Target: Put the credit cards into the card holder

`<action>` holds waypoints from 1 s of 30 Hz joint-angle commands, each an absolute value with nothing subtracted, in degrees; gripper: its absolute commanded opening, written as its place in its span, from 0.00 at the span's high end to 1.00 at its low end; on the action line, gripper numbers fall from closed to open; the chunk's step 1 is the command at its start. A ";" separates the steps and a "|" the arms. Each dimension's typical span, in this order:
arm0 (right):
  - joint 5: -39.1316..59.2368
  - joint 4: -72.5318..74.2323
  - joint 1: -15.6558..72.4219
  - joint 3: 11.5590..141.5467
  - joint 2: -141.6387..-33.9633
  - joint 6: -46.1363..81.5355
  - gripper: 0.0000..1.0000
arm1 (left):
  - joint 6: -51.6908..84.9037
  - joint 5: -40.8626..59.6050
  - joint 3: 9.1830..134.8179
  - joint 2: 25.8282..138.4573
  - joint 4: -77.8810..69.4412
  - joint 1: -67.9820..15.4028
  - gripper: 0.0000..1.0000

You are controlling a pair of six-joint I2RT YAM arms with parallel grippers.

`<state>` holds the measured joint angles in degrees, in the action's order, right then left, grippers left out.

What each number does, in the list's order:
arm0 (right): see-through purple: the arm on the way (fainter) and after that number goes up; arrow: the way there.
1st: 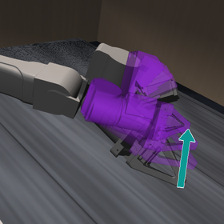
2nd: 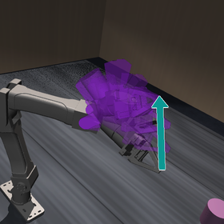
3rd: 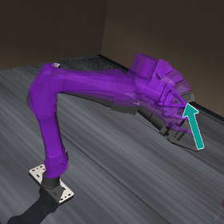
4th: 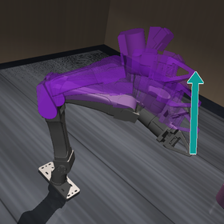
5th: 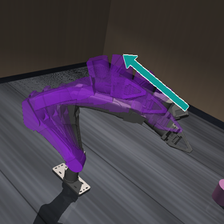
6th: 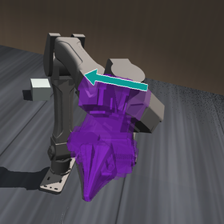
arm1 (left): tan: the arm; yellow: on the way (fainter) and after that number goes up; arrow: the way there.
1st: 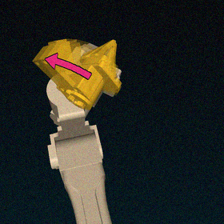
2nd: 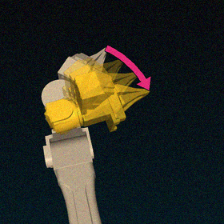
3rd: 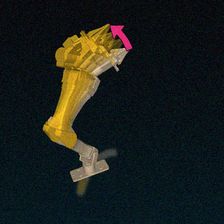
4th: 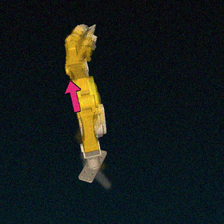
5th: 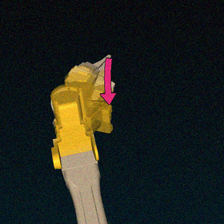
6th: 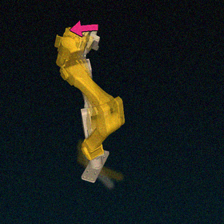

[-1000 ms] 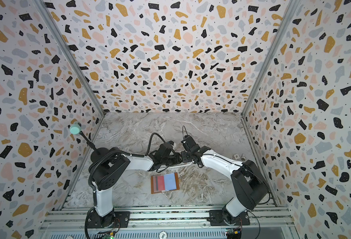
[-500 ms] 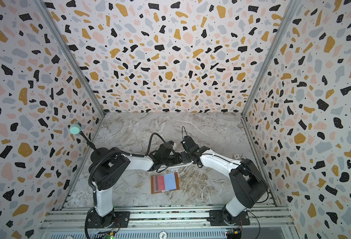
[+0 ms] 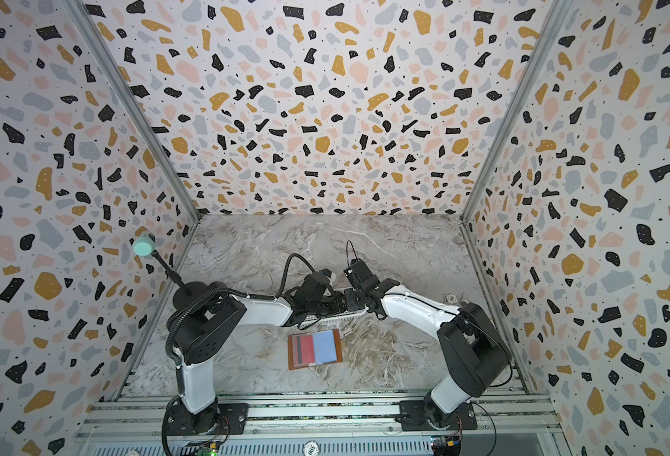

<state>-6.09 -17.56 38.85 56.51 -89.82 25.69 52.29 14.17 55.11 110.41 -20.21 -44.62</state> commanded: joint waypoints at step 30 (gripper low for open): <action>9.38 -16.10 33.81 49.32 -63.95 29.48 1.00 | 58.63 19.70 29.89 81.15 -41.52 -45.29 0.63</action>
